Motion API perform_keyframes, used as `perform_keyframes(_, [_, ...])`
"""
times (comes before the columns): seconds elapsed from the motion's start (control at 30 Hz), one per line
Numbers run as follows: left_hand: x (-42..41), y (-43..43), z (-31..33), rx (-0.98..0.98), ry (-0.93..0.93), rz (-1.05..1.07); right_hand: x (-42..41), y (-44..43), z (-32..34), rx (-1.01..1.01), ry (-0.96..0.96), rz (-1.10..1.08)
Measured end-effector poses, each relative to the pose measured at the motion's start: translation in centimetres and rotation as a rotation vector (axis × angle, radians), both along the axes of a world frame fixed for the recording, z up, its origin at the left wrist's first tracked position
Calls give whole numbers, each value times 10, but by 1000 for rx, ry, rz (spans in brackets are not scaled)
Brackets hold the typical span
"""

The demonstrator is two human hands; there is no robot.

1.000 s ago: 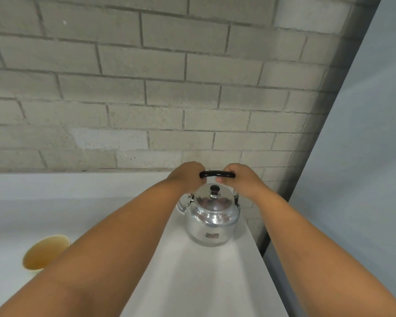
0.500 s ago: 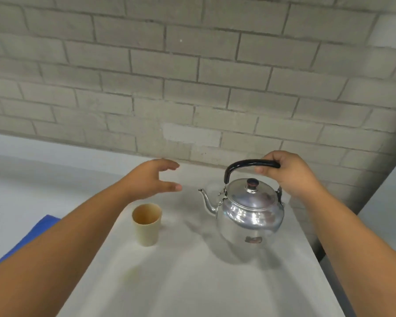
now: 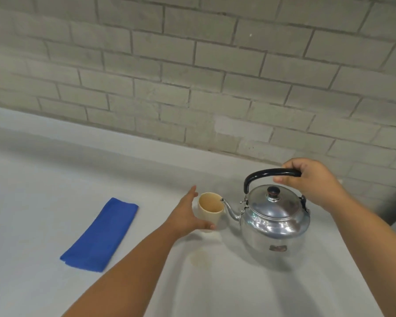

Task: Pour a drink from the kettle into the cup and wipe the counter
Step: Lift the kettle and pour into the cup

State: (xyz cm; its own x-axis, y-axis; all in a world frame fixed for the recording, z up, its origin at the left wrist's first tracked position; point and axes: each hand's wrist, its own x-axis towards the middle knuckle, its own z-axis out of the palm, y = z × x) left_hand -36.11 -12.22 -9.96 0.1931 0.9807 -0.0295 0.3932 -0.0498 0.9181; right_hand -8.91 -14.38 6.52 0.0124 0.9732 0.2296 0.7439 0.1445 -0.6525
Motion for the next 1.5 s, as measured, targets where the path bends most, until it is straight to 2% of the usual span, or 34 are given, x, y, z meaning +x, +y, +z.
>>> perform_keyframes(0.43, [10, 24, -5, 25, -134, -58, -35, -9, 5, 3, -197, -77])
perform_keyframes(0.93, [7, 29, -8, 16, -114, -89, -54, 5, 16, -22, -389, -63])
perform_keyframes(1.5, [7, 29, -8, 5, -121, -105, -61, 17, 21, 0, -453, -24])
